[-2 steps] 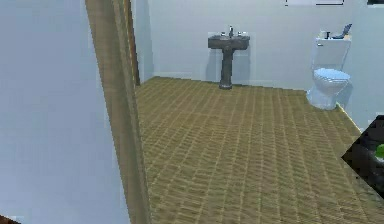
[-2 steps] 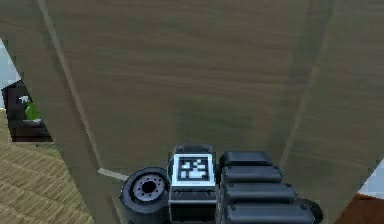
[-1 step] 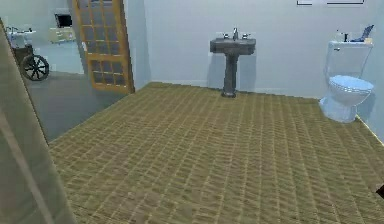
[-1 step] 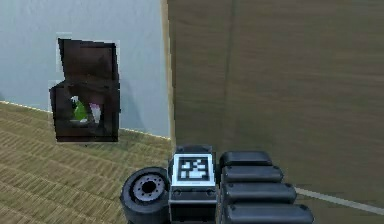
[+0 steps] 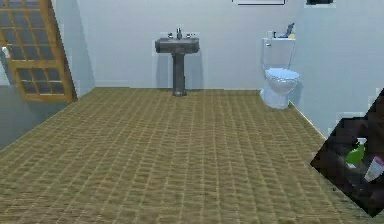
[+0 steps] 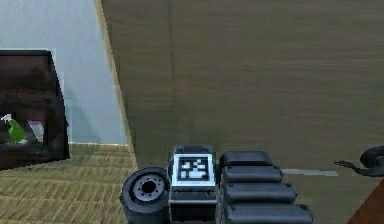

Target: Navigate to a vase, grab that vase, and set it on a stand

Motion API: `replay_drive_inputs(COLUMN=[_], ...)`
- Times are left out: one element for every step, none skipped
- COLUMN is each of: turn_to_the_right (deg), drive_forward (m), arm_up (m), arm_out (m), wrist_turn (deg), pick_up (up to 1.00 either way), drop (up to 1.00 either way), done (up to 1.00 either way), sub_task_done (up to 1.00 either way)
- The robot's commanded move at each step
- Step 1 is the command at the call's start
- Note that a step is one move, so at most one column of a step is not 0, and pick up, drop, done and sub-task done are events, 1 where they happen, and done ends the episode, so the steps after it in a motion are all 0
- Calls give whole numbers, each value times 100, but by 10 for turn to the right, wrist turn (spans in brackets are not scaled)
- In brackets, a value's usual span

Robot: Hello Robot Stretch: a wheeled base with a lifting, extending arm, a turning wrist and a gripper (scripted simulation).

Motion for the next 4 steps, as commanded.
replay_drive_inputs(turn_to_the_right=[0,-450,-60,0], drive_forward=[45,0,0,100], arm_up=[0,0,0,0], arm_out=[0,0,0,0], wrist_turn=[0,0,0,0], pick_up=[0,0,0,0], drop=[0,0,0,0], done=[0,0,0,0], sub_task_done=[0,0,0,0])
